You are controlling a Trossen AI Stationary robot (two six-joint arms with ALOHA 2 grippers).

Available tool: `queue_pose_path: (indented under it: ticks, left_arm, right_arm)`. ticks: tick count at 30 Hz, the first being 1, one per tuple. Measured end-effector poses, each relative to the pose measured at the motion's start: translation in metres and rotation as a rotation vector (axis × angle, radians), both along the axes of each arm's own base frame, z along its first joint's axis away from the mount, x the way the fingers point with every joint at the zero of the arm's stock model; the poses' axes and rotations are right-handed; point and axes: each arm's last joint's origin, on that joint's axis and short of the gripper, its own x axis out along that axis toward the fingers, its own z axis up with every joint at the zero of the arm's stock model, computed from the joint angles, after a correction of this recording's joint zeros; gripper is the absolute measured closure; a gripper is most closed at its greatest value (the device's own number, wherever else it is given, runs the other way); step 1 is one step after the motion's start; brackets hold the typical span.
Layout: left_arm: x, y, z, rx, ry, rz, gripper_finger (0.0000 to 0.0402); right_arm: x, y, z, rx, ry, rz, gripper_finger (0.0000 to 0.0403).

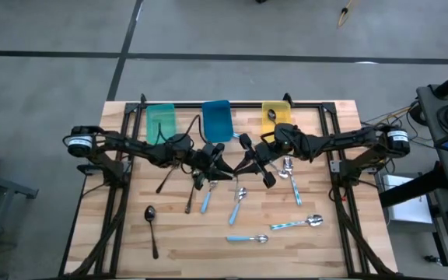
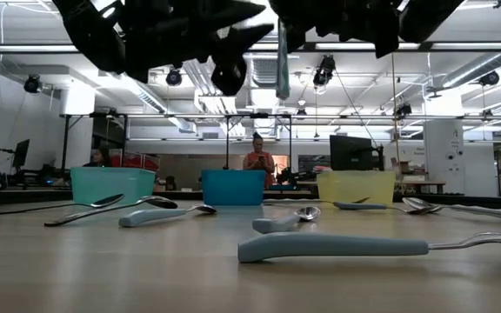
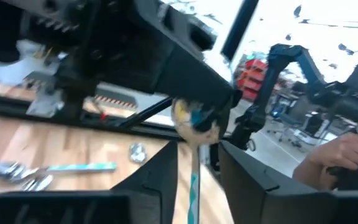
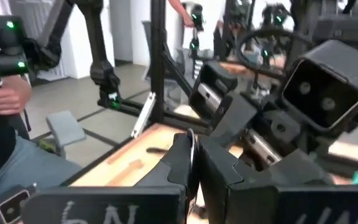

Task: Sort silverware by color (type)
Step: Put the white-blue spoon into the blue bin

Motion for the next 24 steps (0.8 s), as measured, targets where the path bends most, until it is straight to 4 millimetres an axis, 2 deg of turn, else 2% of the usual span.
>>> queue_pose_path:
  ticks: [5, 10, 14, 17, 24]
  left_arm:
    - [-0.014, 0.018, 0.003, -0.009, 0.167, 0.069, 0.0277]
    - [-0.036, 0.030, 0.014, 0.008, 0.309, 0.251, 0.0280]
    - [-0.054, 0.029, 0.028, 0.107, 0.341, 0.442, 0.0284]
    - [-0.060, 0.024, 0.038, 0.178, 0.307, 0.562, 0.0285]
    - [-0.054, 0.014, 0.040, 0.248, 0.248, 0.585, 0.0285]
  right_arm:
    - [-0.011, -0.003, 0.004, -0.063, 0.081, -0.177, 0.0391]
    - [-0.020, -0.008, 0.003, -0.102, 0.172, -0.385, 0.0391]
    - [-0.022, -0.013, 0.002, -0.142, 0.176, -0.549, 0.0391]
    - [-0.022, -0.016, 0.003, -0.143, 0.133, -0.669, 0.0391]
    - [-0.017, -0.022, 0.002, -0.085, 0.011, -0.835, 0.0391]
